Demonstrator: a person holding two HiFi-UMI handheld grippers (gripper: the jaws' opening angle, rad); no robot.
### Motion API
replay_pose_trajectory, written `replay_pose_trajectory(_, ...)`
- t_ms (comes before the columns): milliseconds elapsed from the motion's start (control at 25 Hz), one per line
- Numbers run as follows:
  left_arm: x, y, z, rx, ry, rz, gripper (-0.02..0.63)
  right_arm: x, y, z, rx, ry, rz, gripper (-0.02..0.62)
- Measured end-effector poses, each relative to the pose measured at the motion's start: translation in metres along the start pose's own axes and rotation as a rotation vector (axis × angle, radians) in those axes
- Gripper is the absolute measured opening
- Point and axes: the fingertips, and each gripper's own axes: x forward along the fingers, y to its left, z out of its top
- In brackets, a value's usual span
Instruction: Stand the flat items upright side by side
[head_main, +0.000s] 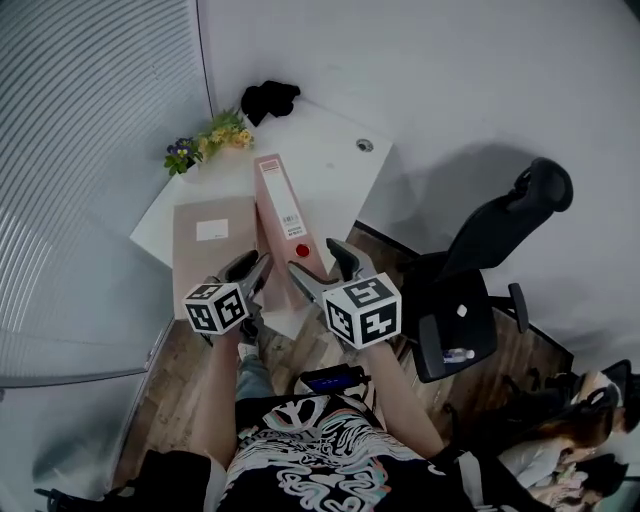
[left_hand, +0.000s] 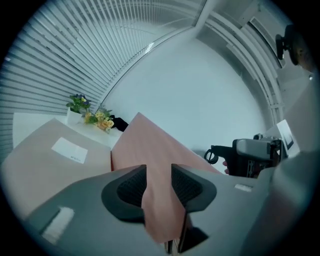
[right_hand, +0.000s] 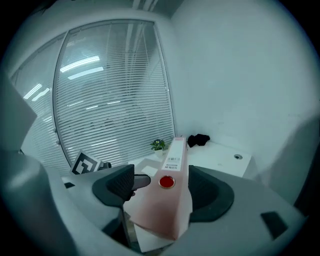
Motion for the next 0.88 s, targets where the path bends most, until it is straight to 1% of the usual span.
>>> replay_pose_trajectory(120,0.014,0.011,0.021,0.033,0.025,-0.065,0.153,0.02,-0.003,0.021,-0.004,0.026,-0.014,0.344)
replay_pose_trajectory(240,0.025,0.016,0.038,0.026,0.04,-0.155,0.153,0.041,-0.008,0.033,0.016,0.061,-0.03,0.345)
replay_pose_trajectory(320,0.034,0.021,0.044,0.037,0.065,-0.196,0.153,0.056,-0.015,0.037,0.03,0.085,-0.05,0.347)
replay_pose_trajectory(440,0.044,0.028,0.048,0.05,0.093,-0.236,0.153,0.077,-0.026,0.042,0.044,0.126,-0.084,0.349)
replay_pose_trajectory(520,0.048,0.032,0.049,0.05,0.106,-0.262,0.153,0.09,-0.031,0.045,0.047,0.159,-0.092,0.356)
replay_pose_trajectory(640,0.053,0.038,0.048,0.03,0.132,-0.303,0.155,0.109,-0.036,0.044,0.061,0.21,-0.096,0.362)
replay_pose_trajectory(800,0.061,0.046,0.046,-0.001,0.154,-0.341,0.155,0.129,-0.048,0.038,0.053,0.282,-0.146,0.368)
replay_pose_trajectory(880,0.065,0.05,0.045,-0.004,0.163,-0.355,0.155,0.137,-0.052,0.036,0.052,0.315,-0.151,0.377)
